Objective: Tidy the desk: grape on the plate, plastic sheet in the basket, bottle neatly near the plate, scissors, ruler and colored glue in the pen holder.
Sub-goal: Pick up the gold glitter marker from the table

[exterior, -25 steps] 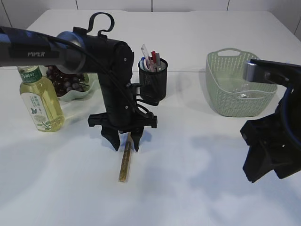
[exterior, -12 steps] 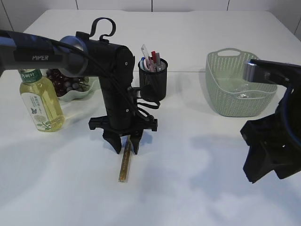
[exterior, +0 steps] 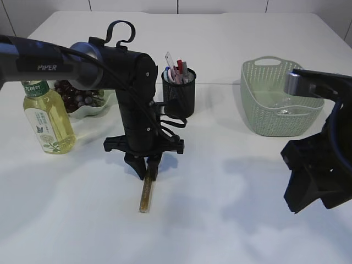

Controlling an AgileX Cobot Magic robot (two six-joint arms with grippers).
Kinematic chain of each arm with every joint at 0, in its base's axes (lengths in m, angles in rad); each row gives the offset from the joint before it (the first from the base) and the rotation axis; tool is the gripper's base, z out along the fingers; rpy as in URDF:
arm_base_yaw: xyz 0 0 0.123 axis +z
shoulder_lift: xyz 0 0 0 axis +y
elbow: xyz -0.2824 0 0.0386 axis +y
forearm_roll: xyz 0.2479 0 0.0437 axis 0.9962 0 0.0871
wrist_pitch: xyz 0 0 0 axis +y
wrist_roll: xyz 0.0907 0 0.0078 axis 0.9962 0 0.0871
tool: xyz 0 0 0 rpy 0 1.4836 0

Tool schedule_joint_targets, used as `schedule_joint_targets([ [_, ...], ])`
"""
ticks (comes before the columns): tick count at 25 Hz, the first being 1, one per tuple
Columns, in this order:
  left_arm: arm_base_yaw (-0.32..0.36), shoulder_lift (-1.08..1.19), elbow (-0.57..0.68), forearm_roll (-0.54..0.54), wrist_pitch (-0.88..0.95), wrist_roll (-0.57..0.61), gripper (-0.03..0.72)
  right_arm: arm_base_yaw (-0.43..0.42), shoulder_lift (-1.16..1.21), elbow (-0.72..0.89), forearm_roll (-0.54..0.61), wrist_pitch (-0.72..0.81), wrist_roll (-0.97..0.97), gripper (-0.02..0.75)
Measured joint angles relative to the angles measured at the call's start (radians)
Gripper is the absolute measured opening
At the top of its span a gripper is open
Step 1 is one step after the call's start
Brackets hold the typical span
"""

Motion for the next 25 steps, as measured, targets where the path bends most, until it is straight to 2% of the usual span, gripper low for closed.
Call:
schedule_joint_targets([
  [5,0.0,0.0,0.0,0.0,0.003,0.006,0.128,0.0,0.0,0.0,0.0,0.0,0.0,0.438],
  [25,-0.004,-0.012,0.0,-0.017,0.109,0.078,0.123,0.0,0.0,0.0,0.0,0.0,0.0,0.435],
])
